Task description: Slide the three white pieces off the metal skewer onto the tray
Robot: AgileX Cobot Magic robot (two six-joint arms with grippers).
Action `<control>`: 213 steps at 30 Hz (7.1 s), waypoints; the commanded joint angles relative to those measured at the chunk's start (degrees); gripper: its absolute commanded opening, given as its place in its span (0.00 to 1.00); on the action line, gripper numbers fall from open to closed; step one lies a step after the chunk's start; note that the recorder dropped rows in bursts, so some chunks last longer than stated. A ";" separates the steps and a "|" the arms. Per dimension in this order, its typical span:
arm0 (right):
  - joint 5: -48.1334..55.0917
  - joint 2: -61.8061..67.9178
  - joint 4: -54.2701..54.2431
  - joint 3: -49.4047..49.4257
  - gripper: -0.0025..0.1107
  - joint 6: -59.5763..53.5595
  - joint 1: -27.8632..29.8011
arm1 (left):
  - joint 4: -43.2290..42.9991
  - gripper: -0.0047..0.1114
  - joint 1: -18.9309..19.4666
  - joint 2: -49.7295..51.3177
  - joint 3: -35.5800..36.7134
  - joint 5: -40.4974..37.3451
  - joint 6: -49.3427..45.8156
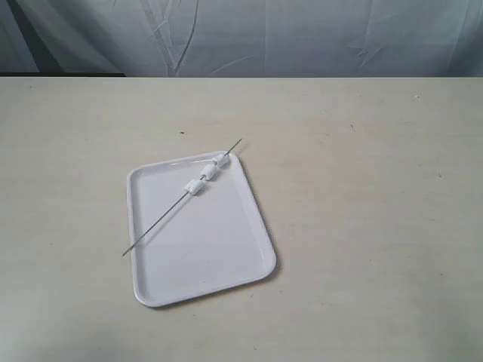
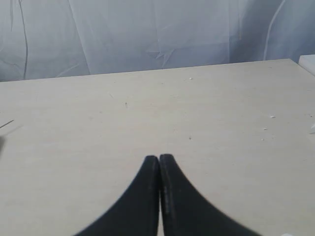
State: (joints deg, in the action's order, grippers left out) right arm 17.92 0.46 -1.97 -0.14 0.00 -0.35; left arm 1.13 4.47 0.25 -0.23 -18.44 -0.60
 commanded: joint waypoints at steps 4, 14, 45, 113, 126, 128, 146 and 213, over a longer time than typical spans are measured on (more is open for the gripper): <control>-0.41 -0.22 0.42 0.14 0.03 0.00 0.35 | -0.32 0.04 -0.03 -0.25 0.23 0.50 0.18; -0.41 -0.22 0.42 0.14 0.03 0.00 0.35 | -3.56 0.04 -0.03 -0.25 0.23 0.50 0.18; -38.26 -0.22 -0.26 0.14 0.03 0.00 0.27 | -10.19 0.04 -0.03 -0.25 0.23 38.68 0.60; 23.89 74.34 -26.37 -48.16 0.02 -21.40 -13.95 | -101.08 0.04 -20.70 88.16 -42.64 43.24 88.55; 26.47 73.99 -27.05 -48.16 0.02 -22.46 -13.95 | -100.07 0.04 -20.70 87.09 -42.64 0.32 41.35; 26.29 73.99 -27.04 -48.16 0.02 -22.46 -13.95 | -90.51 0.04 -20.70 87.09 -42.64 -9.99 41.35; 27.14 73.99 -33.73 -48.16 0.02 -26.20 -14.10 | 23.21 0.04 -24.69 96.96 -57.41 -25.42 -25.14; 18.50 77.53 -37.82 -42.87 0.03 -26.43 -14.10 | 12.08 0.04 -29.34 112.65 -68.26 -32.06 -20.19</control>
State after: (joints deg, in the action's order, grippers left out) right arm 38.71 76.64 -37.76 -44.43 -25.98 -14.29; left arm 12.20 -24.59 115.17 -69.53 -48.64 -21.63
